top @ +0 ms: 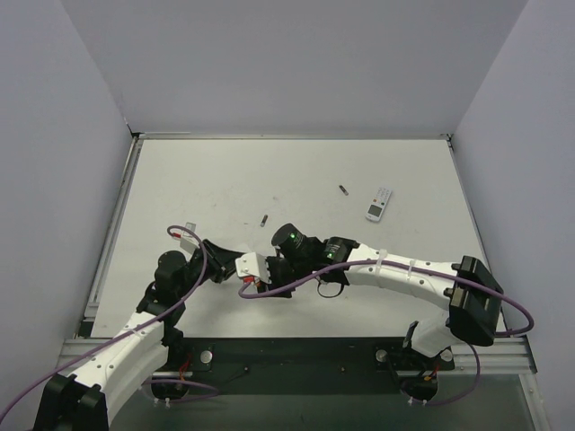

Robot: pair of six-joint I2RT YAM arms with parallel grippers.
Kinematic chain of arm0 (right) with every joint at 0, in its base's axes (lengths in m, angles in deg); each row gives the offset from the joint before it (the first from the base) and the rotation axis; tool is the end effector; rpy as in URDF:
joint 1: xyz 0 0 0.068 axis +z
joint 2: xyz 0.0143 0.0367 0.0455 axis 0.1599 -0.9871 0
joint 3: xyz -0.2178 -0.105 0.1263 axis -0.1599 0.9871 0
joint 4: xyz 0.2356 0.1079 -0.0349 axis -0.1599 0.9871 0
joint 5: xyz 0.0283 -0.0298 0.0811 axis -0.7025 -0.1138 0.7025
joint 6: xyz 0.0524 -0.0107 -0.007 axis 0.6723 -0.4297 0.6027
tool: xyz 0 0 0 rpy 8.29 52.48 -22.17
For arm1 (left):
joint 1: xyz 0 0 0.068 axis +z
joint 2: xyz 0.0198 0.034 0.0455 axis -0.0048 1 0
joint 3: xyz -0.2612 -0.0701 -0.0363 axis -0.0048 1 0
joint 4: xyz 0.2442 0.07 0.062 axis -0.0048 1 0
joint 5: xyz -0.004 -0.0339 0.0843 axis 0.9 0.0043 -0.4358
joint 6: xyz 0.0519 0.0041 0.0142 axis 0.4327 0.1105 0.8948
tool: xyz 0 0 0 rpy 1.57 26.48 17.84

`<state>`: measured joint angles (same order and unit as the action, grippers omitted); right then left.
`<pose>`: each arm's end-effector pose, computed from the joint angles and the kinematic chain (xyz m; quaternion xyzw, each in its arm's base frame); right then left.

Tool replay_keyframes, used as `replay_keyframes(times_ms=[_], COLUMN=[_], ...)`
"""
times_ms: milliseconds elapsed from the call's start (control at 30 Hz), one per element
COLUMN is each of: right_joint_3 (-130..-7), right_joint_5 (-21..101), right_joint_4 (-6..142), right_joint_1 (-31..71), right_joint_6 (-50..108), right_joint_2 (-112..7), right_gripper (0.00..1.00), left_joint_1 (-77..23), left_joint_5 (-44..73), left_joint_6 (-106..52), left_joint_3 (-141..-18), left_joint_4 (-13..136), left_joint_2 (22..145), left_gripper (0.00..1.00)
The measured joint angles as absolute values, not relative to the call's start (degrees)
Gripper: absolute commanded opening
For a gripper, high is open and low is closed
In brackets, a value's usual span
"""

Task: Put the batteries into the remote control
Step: Load the battery into the remote control.

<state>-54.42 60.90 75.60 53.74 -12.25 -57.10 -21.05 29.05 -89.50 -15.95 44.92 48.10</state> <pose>0.1377 0.3073 0.2730 -0.7167 0.4738 0.3262 0.3943 0.1470 -0.0706 0.1824 -0.2314 0.7412 -0.5536 0.3010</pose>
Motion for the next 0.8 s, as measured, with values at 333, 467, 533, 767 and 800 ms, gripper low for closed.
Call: replay_keyframes(times_ms=[333, 467, 533, 767, 800], right_joint_3=[-53.8, -53.8, -53.8, -53.8, -53.8], right_joint_5=[60.9, 61.6, 61.9, 63.5, 63.7], right_joint_4=[74.9, 74.9, 74.9, 74.9, 74.9], right_joint_1=[53.7, 53.7, 53.7, 53.7, 53.7], right_joint_6=[-12.1, -12.1, -12.1, -12.1, -12.2], right_joint_2=[-55.0, -54.4, -54.3, -54.3, -54.3], right_gripper=[0.36, 0.32, 0.29, 0.23, 0.23], left_joint_1=[-21.1, -21.1, -21.1, -21.1, -21.1], left_joint_5=[30.0, 30.6, 30.6, 30.9, 31.0], left_joint_6=[-90.7, -91.3, -91.5, -91.6, -91.6], left_joint_3=[-15.9, -15.9, -15.9, -15.9, -15.9], left_joint_4=[42.9, 42.7, 42.6, 42.5, 42.5], left_joint_2=[48.1, 48.1, 48.1, 48.3, 48.4], left_gripper=[0.0, 0.0, 0.0, 0.0, 0.0])
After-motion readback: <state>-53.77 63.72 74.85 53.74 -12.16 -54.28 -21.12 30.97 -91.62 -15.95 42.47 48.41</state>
